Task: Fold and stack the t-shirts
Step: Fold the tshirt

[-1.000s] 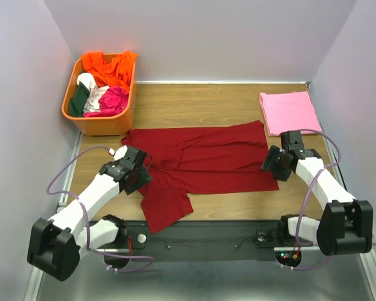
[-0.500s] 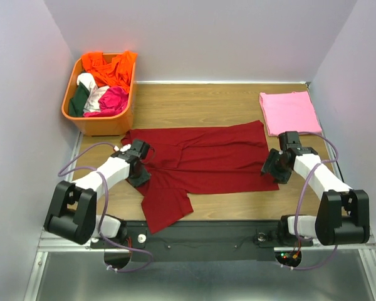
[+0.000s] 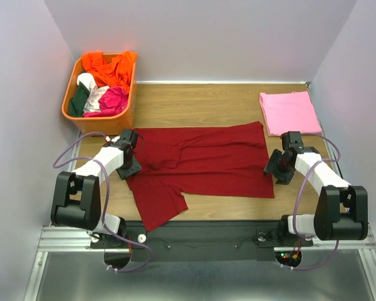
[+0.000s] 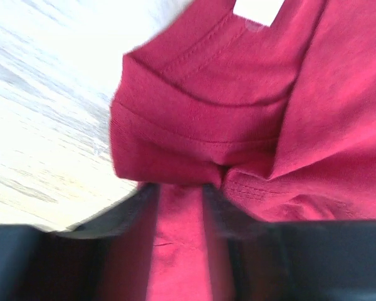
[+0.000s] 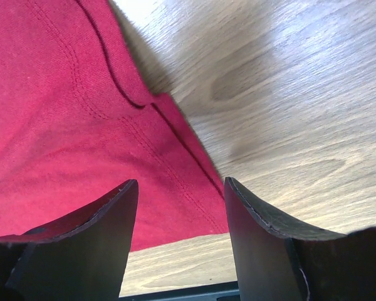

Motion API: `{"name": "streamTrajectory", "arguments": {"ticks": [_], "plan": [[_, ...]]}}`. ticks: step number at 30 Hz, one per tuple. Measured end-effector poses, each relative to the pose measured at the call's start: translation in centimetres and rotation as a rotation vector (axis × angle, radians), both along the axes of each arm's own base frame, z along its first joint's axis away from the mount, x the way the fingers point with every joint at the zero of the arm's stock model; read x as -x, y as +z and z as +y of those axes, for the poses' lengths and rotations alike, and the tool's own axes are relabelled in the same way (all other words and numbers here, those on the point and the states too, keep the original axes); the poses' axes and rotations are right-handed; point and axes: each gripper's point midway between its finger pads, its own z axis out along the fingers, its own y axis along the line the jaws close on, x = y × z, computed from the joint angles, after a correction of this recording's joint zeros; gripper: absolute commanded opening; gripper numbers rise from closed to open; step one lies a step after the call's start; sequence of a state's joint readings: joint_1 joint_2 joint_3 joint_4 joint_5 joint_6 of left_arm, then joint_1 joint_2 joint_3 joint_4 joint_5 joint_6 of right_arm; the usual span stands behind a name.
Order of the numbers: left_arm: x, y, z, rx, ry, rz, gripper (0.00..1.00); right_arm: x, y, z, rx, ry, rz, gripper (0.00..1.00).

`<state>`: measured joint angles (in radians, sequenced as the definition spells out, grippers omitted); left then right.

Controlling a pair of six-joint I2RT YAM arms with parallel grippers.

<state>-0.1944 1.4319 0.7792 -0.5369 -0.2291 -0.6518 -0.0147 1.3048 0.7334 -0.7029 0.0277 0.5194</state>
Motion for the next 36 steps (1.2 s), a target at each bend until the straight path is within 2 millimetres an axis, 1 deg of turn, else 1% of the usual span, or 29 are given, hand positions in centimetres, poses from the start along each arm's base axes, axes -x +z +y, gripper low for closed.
{"name": "streamTrajectory", "arguments": {"ticks": [3,7,9,10,12,14,16,25,29,30,31,33,34,36], "plan": [[-0.2,1.2,0.0,0.004,-0.008,-0.027,0.62,-0.1,0.2,-0.1,0.002,-0.003,-0.008,0.63],[0.3,3.6,-0.2,0.031,-0.002,-0.094,0.62,-0.2,0.5,-0.2,0.002,-0.004,-0.022,0.63],[0.6,4.3,-0.4,0.053,0.009,-0.117,0.61,-0.2,0.5,-0.1,0.0,-0.004,-0.023,0.63],[0.7,4.3,-0.5,0.061,0.012,-0.117,0.6,-0.2,0.5,-0.1,-0.001,-0.004,-0.022,0.63],[1.6,3.5,-0.6,0.071,0.018,-0.09,0.56,-0.2,0.5,-0.1,-0.005,-0.006,-0.023,0.63],[2.9,2.2,-0.5,0.072,0.026,-0.025,0.53,-0.2,0.6,-0.2,-0.004,-0.008,-0.026,0.63],[3.5,1.7,-0.6,0.074,0.028,0.009,0.51,-0.2,0.7,-0.1,-0.007,-0.006,-0.033,0.63],[5.1,-0.7,-0.7,0.07,0.021,0.163,0.49,-0.4,1.6,0.2,-0.034,-0.004,-0.065,0.63],[4.6,-0.8,-0.8,0.068,0.014,0.182,0.49,-0.6,1.9,0.5,-0.047,0.004,-0.079,0.63],[4.6,-0.8,-0.8,0.067,0.01,0.187,0.48,-0.6,2.0,0.5,-0.048,0.007,-0.084,0.63],[4.6,-0.8,-0.8,0.067,0.008,0.191,0.42,-0.7,2.2,0.5,-0.049,0.011,-0.089,0.63],[4.5,-0.8,-1.0,0.074,0.005,0.195,0.34,-0.7,2.4,0.6,-0.05,0.018,-0.099,0.63],[4.4,-0.9,-1.2,0.084,0.0,0.194,0.24,-0.7,2.5,0.6,-0.05,0.02,-0.102,0.63],[4.2,-0.9,-1.5,0.1,-0.003,0.193,0.15,-0.8,2.5,0.6,-0.053,0.021,-0.105,0.63]]}}
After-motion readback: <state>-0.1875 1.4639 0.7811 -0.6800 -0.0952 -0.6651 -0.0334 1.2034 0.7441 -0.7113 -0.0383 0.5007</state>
